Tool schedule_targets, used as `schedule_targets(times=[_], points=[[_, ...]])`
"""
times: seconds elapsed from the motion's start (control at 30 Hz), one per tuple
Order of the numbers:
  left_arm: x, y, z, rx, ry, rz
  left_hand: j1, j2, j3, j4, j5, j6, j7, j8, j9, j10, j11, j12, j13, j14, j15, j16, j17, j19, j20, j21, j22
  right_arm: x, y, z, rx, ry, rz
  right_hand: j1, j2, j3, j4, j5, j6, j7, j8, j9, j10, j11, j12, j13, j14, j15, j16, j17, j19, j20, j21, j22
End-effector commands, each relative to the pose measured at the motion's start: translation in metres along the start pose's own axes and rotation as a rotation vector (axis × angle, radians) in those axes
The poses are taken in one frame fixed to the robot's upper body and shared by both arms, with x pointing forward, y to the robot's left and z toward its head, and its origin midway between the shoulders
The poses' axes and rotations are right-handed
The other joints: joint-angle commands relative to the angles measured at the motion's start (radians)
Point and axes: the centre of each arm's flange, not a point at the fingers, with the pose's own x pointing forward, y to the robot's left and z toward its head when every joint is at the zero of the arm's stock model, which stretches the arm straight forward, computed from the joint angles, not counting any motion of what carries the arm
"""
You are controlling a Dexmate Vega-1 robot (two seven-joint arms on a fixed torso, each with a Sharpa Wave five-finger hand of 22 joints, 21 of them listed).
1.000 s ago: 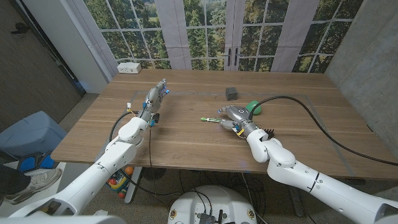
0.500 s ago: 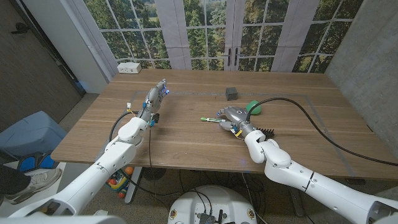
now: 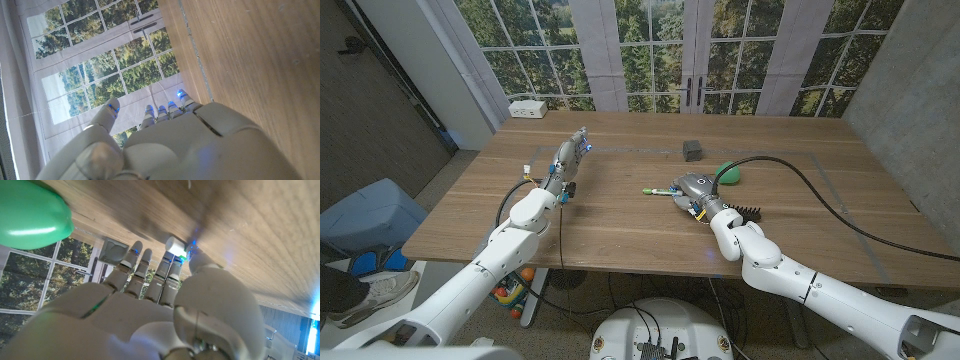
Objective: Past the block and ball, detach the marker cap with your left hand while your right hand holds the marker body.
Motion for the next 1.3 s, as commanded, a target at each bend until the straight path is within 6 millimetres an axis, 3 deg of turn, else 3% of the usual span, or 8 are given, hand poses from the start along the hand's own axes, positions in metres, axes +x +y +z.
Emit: schedule_targets(times=[0.03,0.13,0.3,0.53,0.77,0.93,1.13,1.3], points=[[0.002,0.001,0.001,0.002,0.000,0.001,-0.010,0.028,0.003,-0.007,-0.003,0.003,-0.005,0.004,0.005,-0.002,-0.001,-0.001,0.005,0.001,-0.010,0.004,0.003,0.004,-0.002,-0.003,0.006,0.009,0.009,-0.002,-0.054,0.016,0.040,0.041,0.011,-0.018,-0.006,0.009,0.064,-0.002,0.024,0.004,0.078,-0.006,0.041,0.037,0.049,-0.182,0.043,0.029,0.012,-0.007,0.009,0.005],[0.002,0.001,0.000,0.000,0.002,0.001,-0.011,0.028,0.003,-0.008,-0.003,0.003,-0.006,0.004,0.005,-0.003,-0.002,-0.001,0.005,0.001,-0.010,0.004,0.003,0.004,-0.002,-0.004,0.006,0.010,0.010,-0.003,-0.066,0.022,0.037,0.112,0.027,-0.028,-0.014,0.018,0.120,-0.010,0.040,0.007,0.165,-0.014,0.103,0.096,0.101,-0.188,0.083,0.063,0.015,-0.016,0.014,0.005],[0.003,0.002,0.000,-0.001,0.004,0.002,-0.011,0.029,0.004,-0.008,-0.003,0.004,-0.005,0.004,0.005,-0.003,-0.002,-0.001,0.005,0.001,-0.010,0.003,0.003,0.006,-0.002,-0.007,0.006,0.013,0.013,-0.005,-0.084,0.025,0.050,0.195,0.043,-0.037,-0.013,0.026,0.170,-0.028,0.052,0.011,0.199,-0.015,0.163,0.168,0.165,-0.194,0.116,0.101,0.010,-0.029,0.016,0.004],[0.004,0.003,0.000,0.001,0.006,0.002,-0.011,0.029,0.005,-0.010,-0.003,0.003,-0.005,0.004,0.005,-0.002,-0.001,-0.001,0.005,0.001,-0.009,0.003,0.003,0.007,-0.001,-0.009,0.006,0.017,0.014,-0.009,-0.093,0.026,0.054,0.203,0.038,-0.079,0.002,0.001,0.265,-0.012,0.085,0.015,0.253,-0.015,0.219,0.228,0.232,-0.194,0.154,0.149,0.008,-0.028,0.022,0.005],[0.005,0.004,-0.001,0.002,0.010,0.000,-0.011,0.029,0.006,-0.012,-0.003,0.003,-0.005,0.004,0.005,-0.002,-0.002,-0.001,0.005,0.001,-0.009,0.003,0.002,0.008,0.000,-0.011,0.006,0.018,0.012,-0.013,-0.069,0.037,0.016,0.221,0.045,-0.084,0.001,-0.018,0.323,-0.006,0.110,0.015,0.295,-0.009,0.238,0.252,0.294,-0.197,0.174,0.179,0.021,-0.043,0.031,0.005],[0.006,0.004,-0.001,0.007,0.011,-0.002,-0.009,0.029,0.006,-0.015,-0.003,0.003,-0.005,0.004,0.005,-0.002,-0.003,-0.001,0.005,0.002,-0.010,0.003,0.001,0.010,0.000,-0.013,0.006,0.016,0.006,-0.019,-0.033,0.043,-0.046,0.230,0.043,-0.089,0.002,-0.014,0.335,0.001,0.118,0.016,0.301,-0.006,0.242,0.264,0.319,-0.197,0.180,0.193,0.026,-0.057,0.036,0.005],[0.008,0.002,0.000,0.027,0.021,-0.012,-0.003,0.024,0.006,-0.026,-0.005,0.002,-0.007,0.004,0.005,0.003,-0.005,0.001,0.005,0.009,-0.013,0.004,0.000,0.018,-0.001,-0.016,0.005,0.008,-0.006,-0.025,0.027,0.048,-0.172,0.236,0.037,-0.101,0.008,-0.002,0.313,-0.026,0.123,0.033,0.303,-0.004,0.244,0.281,0.339,-0.197,0.183,0.211,0.026,-0.083,0.040,0.007],[0.009,0.001,0.002,0.062,0.028,-0.021,0.027,0.014,0.017,-0.070,-0.012,0.012,-0.007,0.010,0.005,0.020,-0.008,0.005,0.005,0.025,-0.015,0.007,-0.001,0.030,0.000,-0.029,0.003,0.002,-0.013,-0.027,0.054,0.053,-0.254,0.239,0.043,-0.109,0.016,0.008,0.287,-0.041,0.131,0.057,0.294,-0.003,0.243,0.299,0.344,-0.197,0.179,0.226,0.024,-0.092,0.045,0.011]])
